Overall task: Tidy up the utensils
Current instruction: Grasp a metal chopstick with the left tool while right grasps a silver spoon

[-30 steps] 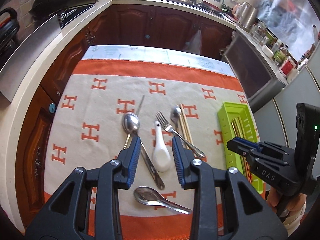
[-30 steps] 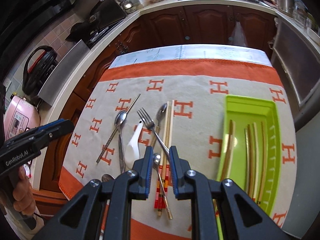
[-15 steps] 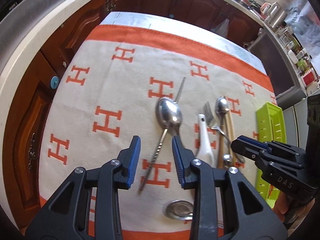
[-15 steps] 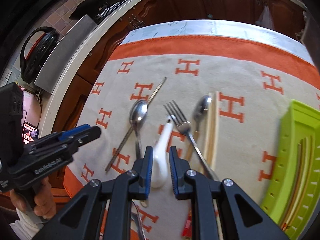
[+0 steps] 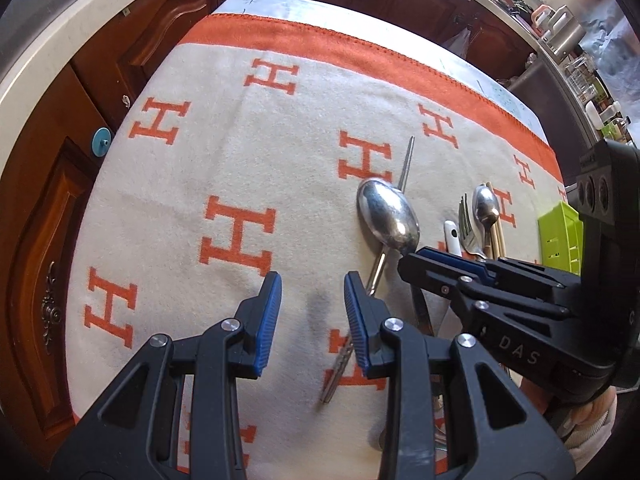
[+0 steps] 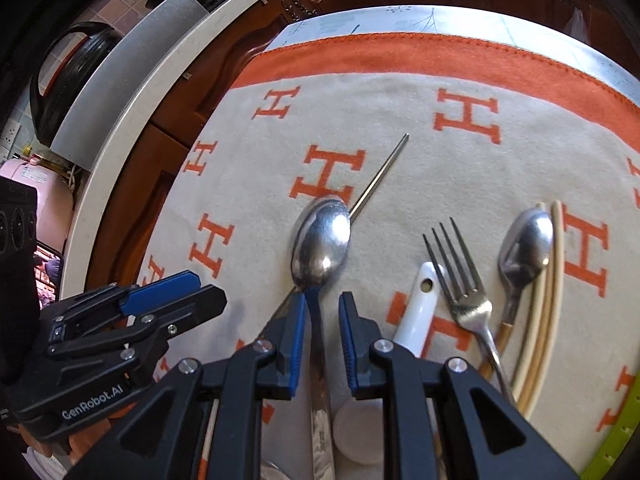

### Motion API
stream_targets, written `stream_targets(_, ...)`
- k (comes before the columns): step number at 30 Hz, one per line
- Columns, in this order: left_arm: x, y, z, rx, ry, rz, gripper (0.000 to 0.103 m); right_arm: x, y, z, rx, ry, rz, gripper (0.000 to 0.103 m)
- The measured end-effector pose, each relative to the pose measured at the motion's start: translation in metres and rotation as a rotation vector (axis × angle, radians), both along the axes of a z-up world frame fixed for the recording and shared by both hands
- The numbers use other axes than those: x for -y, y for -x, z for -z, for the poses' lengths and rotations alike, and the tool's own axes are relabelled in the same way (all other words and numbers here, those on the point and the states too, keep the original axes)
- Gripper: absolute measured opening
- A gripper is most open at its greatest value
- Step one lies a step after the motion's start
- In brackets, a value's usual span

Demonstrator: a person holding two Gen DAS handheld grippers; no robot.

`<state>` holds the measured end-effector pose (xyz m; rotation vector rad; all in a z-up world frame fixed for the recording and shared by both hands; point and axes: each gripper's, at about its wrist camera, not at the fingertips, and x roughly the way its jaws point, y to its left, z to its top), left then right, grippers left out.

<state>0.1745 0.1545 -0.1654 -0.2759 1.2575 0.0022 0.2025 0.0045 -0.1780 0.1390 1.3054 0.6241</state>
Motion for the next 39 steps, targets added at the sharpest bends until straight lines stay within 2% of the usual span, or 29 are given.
stream_targets(5, -0.006, -0.001, 0.009, -0.007, 0.023, -0.006, 0.029, -0.003, 0.000, 0.002, 0.043, -0.042, -0.015, 0.016)
stream_targets(6, -0.007, -0.002, 0.010, -0.009, 0.026, -0.006, 0.029, -0.002, -0.001, 0.004, 0.041, -0.059, -0.013, 0.013)
stream_targets(8, -0.007, -0.002, 0.013, -0.011, 0.031, -0.003, 0.029, 0.000, 0.000, 0.006, 0.038, -0.088, -0.007, 0.012)
stream_targets(18, 0.007, -0.004, 0.016, 0.000, 0.007, 0.037, 0.029, 0.007, 0.012, -0.005, 0.121, -0.084, 0.020, 0.002)
stream_targets(33, 0.053, -0.017, 0.013, 0.023, -0.059, 0.143, 0.029, 0.070, 0.020, -0.052, 0.240, -0.136, 0.160, 0.002)
stream_targets(39, 0.080, -0.024, 0.015, 0.038, -0.130, 0.191, 0.029, 0.112, 0.027, -0.065, 0.270, -0.165, 0.275, 0.002)
